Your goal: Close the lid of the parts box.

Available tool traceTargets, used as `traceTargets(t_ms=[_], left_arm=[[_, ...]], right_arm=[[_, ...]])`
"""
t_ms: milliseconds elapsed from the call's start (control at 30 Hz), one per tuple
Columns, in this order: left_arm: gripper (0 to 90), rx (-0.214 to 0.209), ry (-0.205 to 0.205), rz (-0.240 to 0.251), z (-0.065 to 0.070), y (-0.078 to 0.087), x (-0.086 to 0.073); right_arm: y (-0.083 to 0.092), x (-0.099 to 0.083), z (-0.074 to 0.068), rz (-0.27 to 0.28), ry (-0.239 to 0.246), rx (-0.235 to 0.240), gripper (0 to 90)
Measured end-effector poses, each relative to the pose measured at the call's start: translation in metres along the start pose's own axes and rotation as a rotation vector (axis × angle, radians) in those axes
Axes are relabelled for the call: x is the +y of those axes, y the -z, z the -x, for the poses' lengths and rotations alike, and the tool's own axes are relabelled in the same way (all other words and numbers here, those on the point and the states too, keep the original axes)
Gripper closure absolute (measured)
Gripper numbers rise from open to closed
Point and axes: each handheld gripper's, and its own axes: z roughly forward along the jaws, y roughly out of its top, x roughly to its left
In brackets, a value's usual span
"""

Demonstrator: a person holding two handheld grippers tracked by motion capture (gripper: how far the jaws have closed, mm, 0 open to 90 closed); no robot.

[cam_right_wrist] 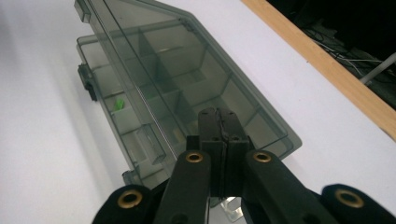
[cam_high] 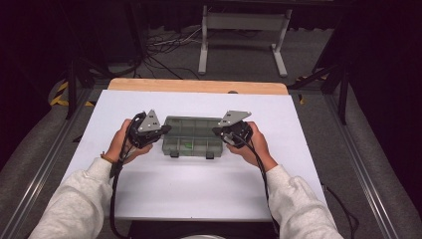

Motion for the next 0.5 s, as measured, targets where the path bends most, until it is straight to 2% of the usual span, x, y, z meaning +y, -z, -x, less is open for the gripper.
traceTargets(t_ms=[500], left_arm=[[90.0, -0.01, 0.011, -0.004, 0.008, -0.004, -0.02]], right_arm=[[-0.004, -0.019, -0.007, -0.002, -0.027, 0.017, 90.0]])
